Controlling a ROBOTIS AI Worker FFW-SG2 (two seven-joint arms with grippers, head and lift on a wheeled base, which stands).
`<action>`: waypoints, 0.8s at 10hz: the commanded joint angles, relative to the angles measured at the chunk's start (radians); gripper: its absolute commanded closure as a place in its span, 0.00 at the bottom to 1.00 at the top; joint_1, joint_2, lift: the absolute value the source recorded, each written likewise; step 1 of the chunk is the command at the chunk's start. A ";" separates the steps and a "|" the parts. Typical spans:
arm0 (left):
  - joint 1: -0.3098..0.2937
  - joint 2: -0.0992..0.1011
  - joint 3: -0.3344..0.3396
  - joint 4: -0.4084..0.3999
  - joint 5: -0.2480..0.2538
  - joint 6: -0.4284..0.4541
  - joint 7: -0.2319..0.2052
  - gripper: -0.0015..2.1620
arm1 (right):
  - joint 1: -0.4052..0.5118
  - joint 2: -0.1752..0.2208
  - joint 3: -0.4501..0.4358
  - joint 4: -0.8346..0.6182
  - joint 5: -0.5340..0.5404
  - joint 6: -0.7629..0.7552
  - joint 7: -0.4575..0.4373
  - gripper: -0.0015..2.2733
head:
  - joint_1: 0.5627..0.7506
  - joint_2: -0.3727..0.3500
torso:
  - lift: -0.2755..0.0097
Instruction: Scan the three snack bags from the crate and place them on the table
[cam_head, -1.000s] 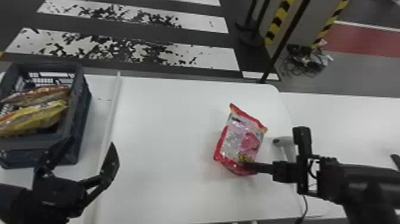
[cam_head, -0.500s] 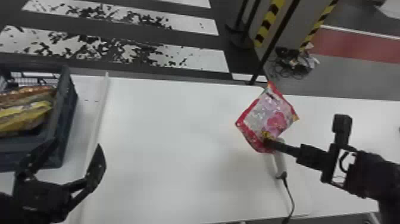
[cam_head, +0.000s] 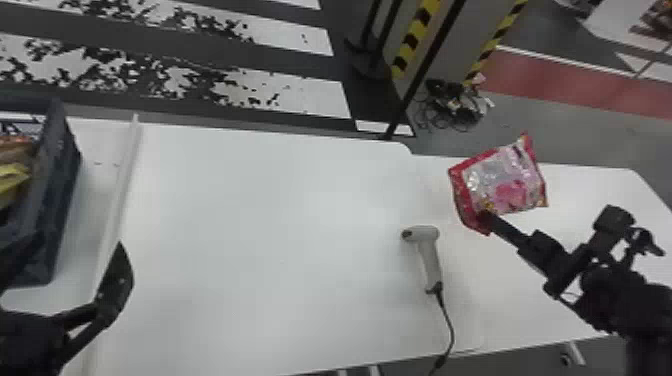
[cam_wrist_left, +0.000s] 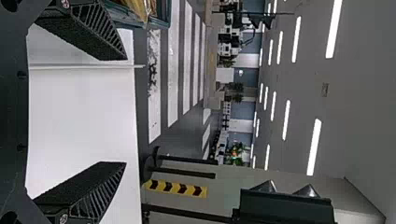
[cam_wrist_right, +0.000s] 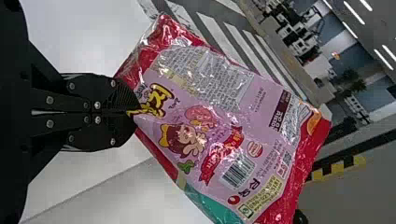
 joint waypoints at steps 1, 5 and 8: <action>-0.001 0.001 0.000 0.002 0.001 0.000 0.000 0.03 | -0.022 -0.020 -0.029 0.116 -0.011 -0.080 -0.016 0.99 | 0.70 0.03 | 0.75; -0.004 0.004 0.000 0.004 0.004 0.000 0.000 0.03 | -0.047 -0.046 -0.022 0.280 -0.007 -0.102 -0.190 0.88 | 0.70 0.03 | 0.75; -0.004 0.007 0.005 0.002 0.008 0.000 0.000 0.03 | -0.063 -0.049 -0.018 0.319 -0.004 -0.062 -0.240 0.00 | 0.70 0.03 | 0.75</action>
